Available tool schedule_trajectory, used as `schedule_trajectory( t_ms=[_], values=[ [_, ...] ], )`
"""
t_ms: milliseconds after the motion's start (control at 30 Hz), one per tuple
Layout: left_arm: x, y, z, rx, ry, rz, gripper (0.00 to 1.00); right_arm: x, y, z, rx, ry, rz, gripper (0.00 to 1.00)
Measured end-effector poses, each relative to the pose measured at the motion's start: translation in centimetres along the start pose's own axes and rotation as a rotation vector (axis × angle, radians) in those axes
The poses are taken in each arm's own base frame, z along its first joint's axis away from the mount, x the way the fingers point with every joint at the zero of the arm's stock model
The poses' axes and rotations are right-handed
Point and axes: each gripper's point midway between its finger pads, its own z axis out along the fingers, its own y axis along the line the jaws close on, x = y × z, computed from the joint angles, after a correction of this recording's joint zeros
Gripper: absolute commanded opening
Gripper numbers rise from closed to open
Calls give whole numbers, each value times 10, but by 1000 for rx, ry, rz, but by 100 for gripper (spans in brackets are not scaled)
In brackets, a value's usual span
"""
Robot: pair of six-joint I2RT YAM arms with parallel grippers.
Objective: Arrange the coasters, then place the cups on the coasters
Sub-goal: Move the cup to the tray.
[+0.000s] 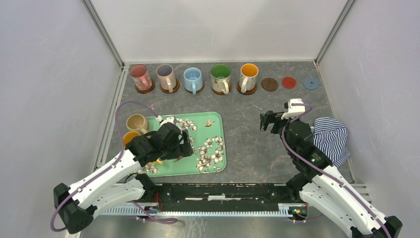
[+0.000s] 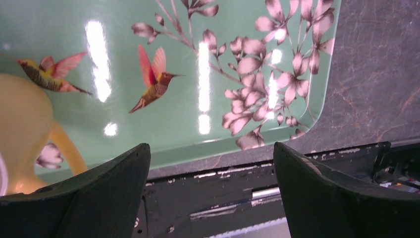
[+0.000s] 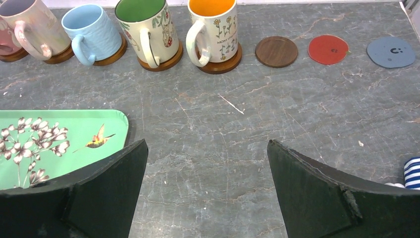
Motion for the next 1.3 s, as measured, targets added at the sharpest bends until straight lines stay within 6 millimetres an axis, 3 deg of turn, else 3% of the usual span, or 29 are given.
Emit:
schedule_trajectory(
  t_ms=[267, 767, 1067, 1300],
  values=[
    [18, 16, -21, 1, 38, -42, 98, 4, 3, 2, -15, 5, 9, 98],
    [34, 35, -36, -55, 68, -185, 96, 7, 5, 4, -23, 10, 10, 98],
    [33, 54, -42, -135, 12, -314, 100, 10, 5, 4, -22, 13, 8, 98],
    [26, 65, -34, -201, -60, -429, 100, 10, 4, 4, -17, 12, 8, 98]
  ],
)
